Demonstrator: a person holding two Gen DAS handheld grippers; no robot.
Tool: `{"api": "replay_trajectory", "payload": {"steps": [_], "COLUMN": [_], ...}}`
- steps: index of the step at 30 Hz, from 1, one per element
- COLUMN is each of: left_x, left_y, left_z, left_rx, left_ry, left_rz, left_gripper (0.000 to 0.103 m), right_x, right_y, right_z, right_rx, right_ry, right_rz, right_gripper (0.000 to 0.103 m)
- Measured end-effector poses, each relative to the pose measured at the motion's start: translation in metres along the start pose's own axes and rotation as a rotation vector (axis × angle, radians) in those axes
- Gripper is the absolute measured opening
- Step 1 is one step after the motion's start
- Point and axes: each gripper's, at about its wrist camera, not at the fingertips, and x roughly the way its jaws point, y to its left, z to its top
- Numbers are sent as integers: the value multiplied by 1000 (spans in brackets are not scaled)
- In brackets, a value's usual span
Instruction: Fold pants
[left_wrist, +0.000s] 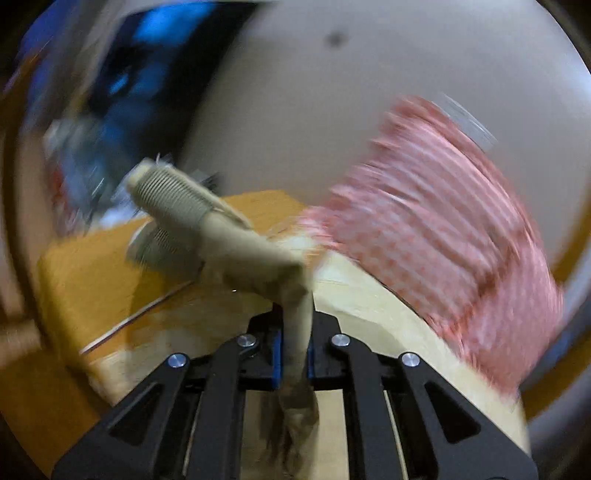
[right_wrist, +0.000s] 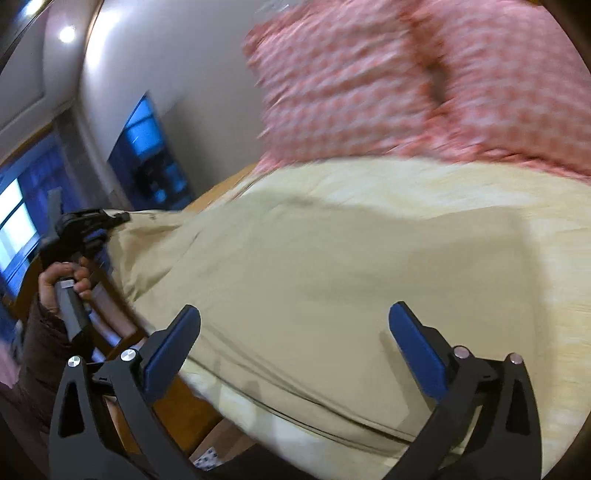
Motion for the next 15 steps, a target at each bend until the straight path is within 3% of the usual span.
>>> {"api": "replay_trajectory", "payload": {"steps": [3,4,6,7,9,12,15], "left_x": [0,-3,-10,-11,-13,-4,1], "left_y": [-96,-131,-194,-210,-248,-260,-255], "left_z": [-18,-33,-79,-96,-162,-222,-229], "left_rx": [262,360,555,615,824,963,935], "left_ry": [8,17,88,117,239,350,364], "left_rz": [-117,-186,-343,-384,-484,-485,-479], "left_gripper": [8,8,9,9,9,10,10], "right_x": [-36,-47,-67,-74,-84,-86,-81], "right_y": [-35,-46,-68,-77,-96,-117,-126], "right_z": [0,-1,-5,-6,-9,-12,-11], "right_rx": [90,124,204,241,327,426,467], "right_ry": [-77,-99,-145,-157,-173,-164,-149], "right_rz": [-90,-115,-139,-140,-118,-61,10], "right_gripper": [102,102,102,102,102,102,102]}}
